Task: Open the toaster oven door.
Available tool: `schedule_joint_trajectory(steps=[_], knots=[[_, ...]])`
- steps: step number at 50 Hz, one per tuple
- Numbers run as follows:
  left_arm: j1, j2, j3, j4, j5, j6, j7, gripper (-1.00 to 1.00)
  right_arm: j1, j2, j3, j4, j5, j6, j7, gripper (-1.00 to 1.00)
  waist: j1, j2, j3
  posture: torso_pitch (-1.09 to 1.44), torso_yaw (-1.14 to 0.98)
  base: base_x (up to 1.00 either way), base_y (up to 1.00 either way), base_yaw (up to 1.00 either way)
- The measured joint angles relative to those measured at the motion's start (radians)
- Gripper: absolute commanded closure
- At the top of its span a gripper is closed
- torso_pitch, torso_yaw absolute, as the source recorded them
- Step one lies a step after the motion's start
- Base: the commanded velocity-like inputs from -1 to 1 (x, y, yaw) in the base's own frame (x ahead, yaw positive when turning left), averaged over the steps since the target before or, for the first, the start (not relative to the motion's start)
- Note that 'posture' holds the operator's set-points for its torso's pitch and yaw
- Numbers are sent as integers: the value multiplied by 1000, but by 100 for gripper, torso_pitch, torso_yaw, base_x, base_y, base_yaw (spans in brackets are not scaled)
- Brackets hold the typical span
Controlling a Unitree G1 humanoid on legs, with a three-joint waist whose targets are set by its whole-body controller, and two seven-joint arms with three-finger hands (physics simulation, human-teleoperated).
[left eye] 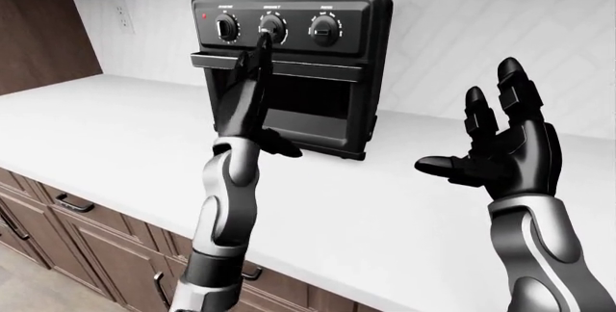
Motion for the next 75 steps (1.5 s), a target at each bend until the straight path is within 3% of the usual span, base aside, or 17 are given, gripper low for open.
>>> schedule_joint_trajectory(steps=[7,21,31,37,44,51,57,64,70,75], knots=[[-87,-8,-2,210,121,-125,6,-100,-3,-1,-2,-5,7,4,-5,-100,-7,-3,1,-44,0,0,0,0],[-269,8,-6,622,254,-330,122,-100,-14,-6,0,3,18,5,-14,-100,-4,-13,-9,-44,0,0,0,0],[-296,-5,-8,712,335,-403,163,-100,9,7,6,27,10,-29,-7,-100,1,-14,-6,-44,0,0,0,0],[-347,-5,-11,785,344,-421,196,-44,8,6,5,41,10,-42,-2,-100,3,-13,-5,-44,0,0,0,0],[-395,-3,1,810,342,-422,234,-14,0,-5,-11,30,23,-29,-7,-100,3,-11,-11,-44,0,0,0,0],[-352,14,7,733,331,-436,266,7,3,-9,-18,17,36,-26,-12,-100,-1,-8,-20,-44,0,0,0,0],[-174,15,16,409,334,-396,161,18,8,-9,-24,13,40,-23,-17,-100,-6,-2,-13,-44,0,0,0,0],[-61,19,7,270,335,-374,73,25,10,-10,-26,40,38,-47,-11,-100,-7,1,0,-44,0,0,0,0],[33,15,10,141,334,-356,53,18,16,-11,-30,50,38,-55,-5,-100,-10,9,2,-44,0,0,0,0],[143,11,18,-20,321,-318,-28,-20,17,-10,-29,36,37,-56,-10,-100,-12,10,7,-44,0,0,0,0]])
